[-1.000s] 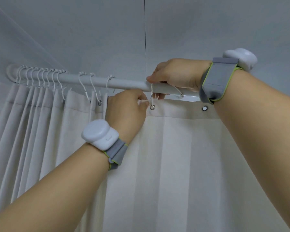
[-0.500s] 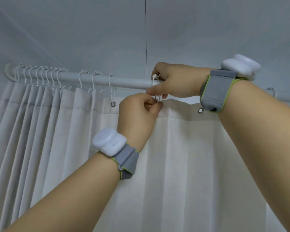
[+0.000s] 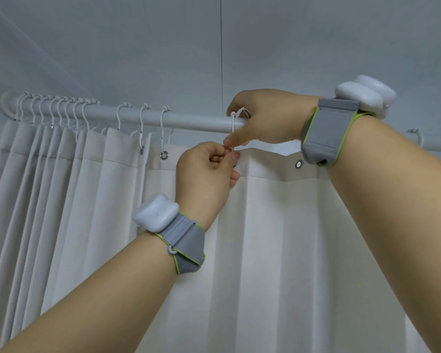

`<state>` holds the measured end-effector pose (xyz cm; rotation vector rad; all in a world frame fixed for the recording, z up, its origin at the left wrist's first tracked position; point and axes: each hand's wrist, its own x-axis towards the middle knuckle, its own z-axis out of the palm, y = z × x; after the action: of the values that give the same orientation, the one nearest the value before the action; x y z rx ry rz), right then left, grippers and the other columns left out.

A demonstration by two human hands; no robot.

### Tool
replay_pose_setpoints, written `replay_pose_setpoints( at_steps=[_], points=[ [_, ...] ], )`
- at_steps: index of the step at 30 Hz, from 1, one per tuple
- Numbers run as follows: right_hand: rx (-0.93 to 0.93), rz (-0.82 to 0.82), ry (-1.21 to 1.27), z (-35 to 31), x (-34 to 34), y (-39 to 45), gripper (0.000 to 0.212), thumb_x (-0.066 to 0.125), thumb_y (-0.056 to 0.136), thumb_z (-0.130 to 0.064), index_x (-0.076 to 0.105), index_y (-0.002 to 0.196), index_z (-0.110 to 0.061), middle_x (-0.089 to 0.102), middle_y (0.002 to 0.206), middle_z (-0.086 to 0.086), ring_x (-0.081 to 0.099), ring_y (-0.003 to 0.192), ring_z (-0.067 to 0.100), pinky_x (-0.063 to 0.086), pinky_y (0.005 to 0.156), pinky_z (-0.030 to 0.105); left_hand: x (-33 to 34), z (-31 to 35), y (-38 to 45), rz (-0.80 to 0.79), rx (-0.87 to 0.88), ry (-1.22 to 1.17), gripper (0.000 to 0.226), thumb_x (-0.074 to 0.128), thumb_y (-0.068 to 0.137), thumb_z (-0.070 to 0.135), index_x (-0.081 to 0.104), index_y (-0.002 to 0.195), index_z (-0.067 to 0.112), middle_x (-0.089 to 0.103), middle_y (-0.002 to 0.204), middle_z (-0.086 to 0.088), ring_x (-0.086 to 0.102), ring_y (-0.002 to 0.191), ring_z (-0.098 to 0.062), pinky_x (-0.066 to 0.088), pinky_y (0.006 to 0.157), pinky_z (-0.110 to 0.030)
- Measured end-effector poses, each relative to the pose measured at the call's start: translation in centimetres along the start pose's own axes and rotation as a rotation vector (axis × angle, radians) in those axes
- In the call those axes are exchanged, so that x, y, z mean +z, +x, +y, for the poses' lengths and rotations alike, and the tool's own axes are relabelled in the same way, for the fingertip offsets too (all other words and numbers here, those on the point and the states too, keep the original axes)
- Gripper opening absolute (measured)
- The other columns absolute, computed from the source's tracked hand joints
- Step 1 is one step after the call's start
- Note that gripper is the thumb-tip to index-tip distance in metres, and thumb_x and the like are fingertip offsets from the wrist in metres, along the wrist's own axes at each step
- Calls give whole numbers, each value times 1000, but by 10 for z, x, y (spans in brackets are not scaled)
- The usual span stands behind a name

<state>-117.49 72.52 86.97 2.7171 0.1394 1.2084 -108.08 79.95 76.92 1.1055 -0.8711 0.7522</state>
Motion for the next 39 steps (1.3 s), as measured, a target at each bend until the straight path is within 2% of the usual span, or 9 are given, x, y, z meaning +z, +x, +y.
replay_pose_setpoints(
  at_steps=[2, 6, 11, 13, 15, 18, 22, 28, 39],
  points=[
    [-11, 7, 12, 1, -1, 3, 45, 75, 75, -42, 57, 113, -24, 63, 81, -10, 49, 52, -4, 34, 51, 20, 1, -1, 0, -1, 6, -9, 17, 61, 90, 9, 61, 73, 11, 58, 57, -1, 58, 45, -4, 50, 50, -16],
    [-15, 37, 61, 4, 2, 5, 44, 79, 72, -38, 58, 107, -22, 65, 83, -6, 53, 53, 5, 40, 48, 22, 6, -3, -3, 20, -13, -53, 15, 61, 90, 9, 61, 75, 9, 58, 52, 1, 56, 44, -5, 49, 49, -16],
    [-4, 75, 72, 4, 8, 7, 41, 80, 71, -34, 57, 101, -20, 58, 75, -6, 50, 36, -2, 36, 38, 15, 8, -6, 0, 57, -36, -63, 15, 62, 89, 9, 63, 74, 11, 58, 45, 6, 58, 46, -9, 55, 55, -23],
    [-3, 96, 76, 4, 8, 6, 41, 80, 71, -34, 59, 102, -17, 57, 78, -5, 52, 50, 2, 38, 46, 20, 9, -5, -2, 66, -27, -52, 15, 61, 89, 9, 63, 75, 11, 60, 47, 5, 59, 47, -10, 57, 58, -25],
    [-3, 114, 59, 4, 9, 5, 42, 80, 72, -34, 61, 104, -14, 58, 88, -1, 53, 65, 13, 40, 53, 24, 11, -4, -3, 71, -16, -46, 16, 60, 90, 8, 64, 75, 11, 61, 50, 2, 60, 47, -9, 56, 57, -24],
    [-1, 96, 69, 3, 8, 3, 41, 79, 73, -31, 64, 105, -11, 61, 90, 3, 52, 64, 13, 40, 55, 22, 12, -3, -4, 69, -7, -22, 16, 59, 90, 7, 63, 75, 11, 61, 50, 3, 61, 47, -10, 56, 56, -24],
    [15, 133, 82, 2, 9, 1, 39, 79, 72, -27, 65, 104, -11, 58, 91, 3, 53, 76, 19, 39, 55, 21, 12, -2, -5, 78, 6, -1, 16, 60, 90, 8, 62, 74, 11, 60, 47, 6, 61, 47, -12, 56, 56, -25],
    [24, 87, 196, 6, 4, -2, 32, 77, 75, -26, 58, 100, -18, 51, 70, -10, 48, 51, 0, 33, 43, 19, 7, 5, -7, 65, 63, 48, 11, 60, 90, 9, 63, 79, 10, 61, 56, 1, 65, 53, -13, 55, 55, -22],
    [85, 104, 229, -1, 5, 6, 29, 78, 71, -25, 59, 92, -19, 60, 79, -3, 56, 77, 19, 38, 53, 25, 3, 13, -8, 84, 39, 121, 15, 57, 91, 8, 60, 77, 11, 62, 64, -5, 62, 49, -8, 49, 50, -16]
  ],
)
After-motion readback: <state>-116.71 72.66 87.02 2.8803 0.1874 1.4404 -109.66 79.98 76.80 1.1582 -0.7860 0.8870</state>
